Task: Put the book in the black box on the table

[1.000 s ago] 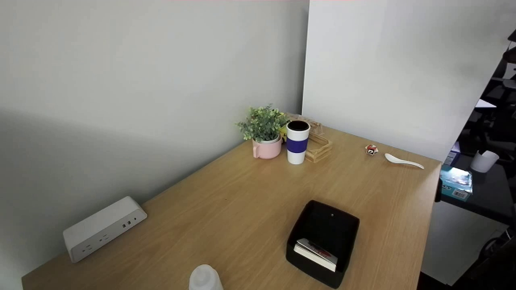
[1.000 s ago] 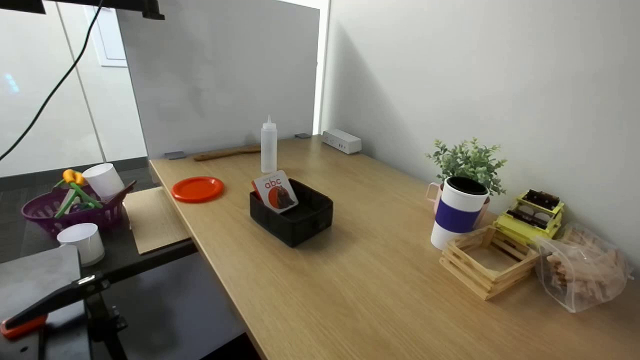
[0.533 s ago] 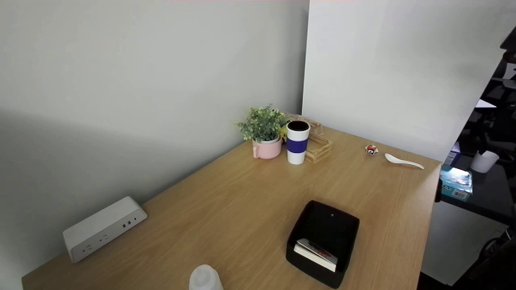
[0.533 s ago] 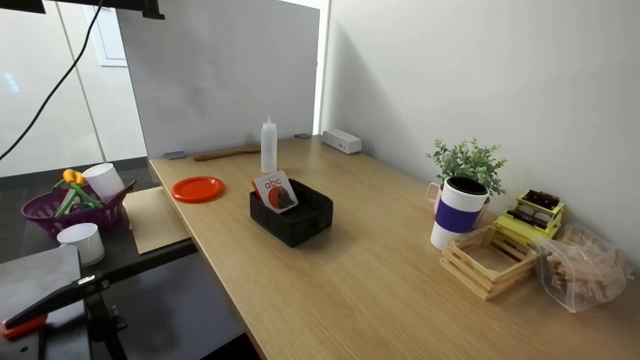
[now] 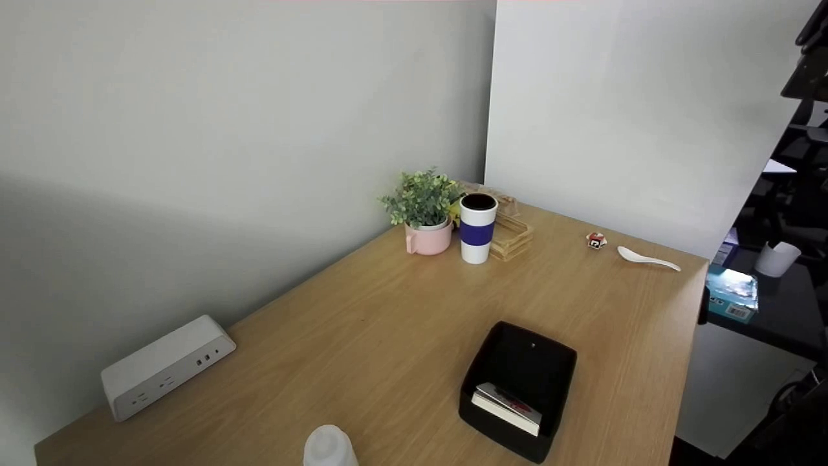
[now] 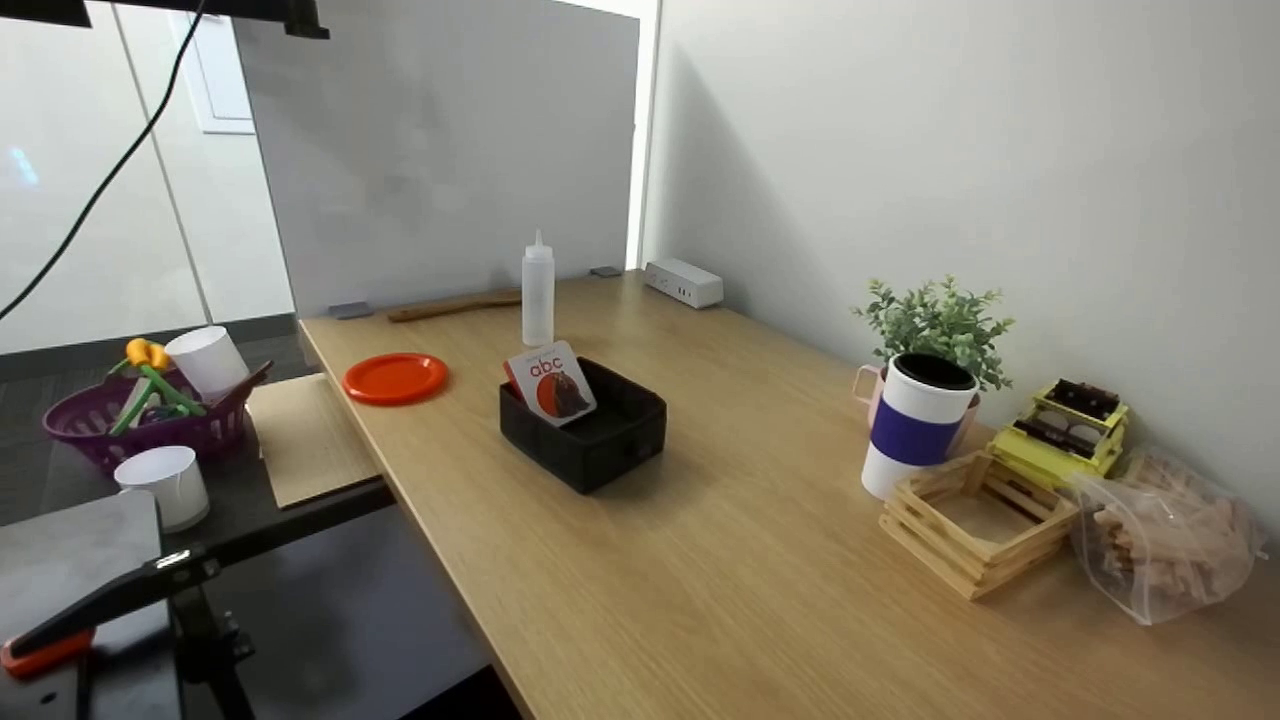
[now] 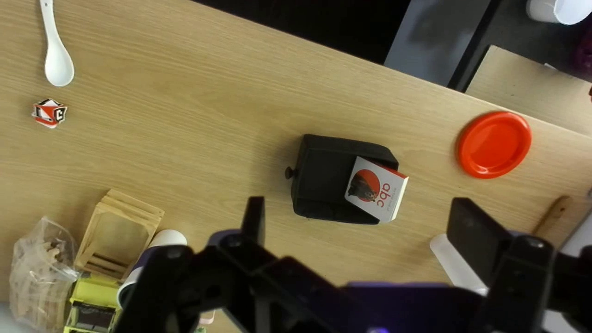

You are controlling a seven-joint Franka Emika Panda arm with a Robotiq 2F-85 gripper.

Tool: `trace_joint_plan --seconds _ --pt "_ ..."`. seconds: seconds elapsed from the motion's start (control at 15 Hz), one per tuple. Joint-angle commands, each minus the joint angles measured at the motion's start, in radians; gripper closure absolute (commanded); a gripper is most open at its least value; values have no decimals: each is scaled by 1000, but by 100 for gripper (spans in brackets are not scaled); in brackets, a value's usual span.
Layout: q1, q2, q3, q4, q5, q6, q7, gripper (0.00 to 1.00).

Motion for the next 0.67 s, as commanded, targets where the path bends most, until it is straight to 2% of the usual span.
trace_joint_plan --seconds 0.0,0.27,0.6 --pt "-7 -2 6 2 4 -2 -3 0" --pt "25 37 -21 12 50 29 -77 0" --pt "103 149 -52 66 211 64 -268 0"
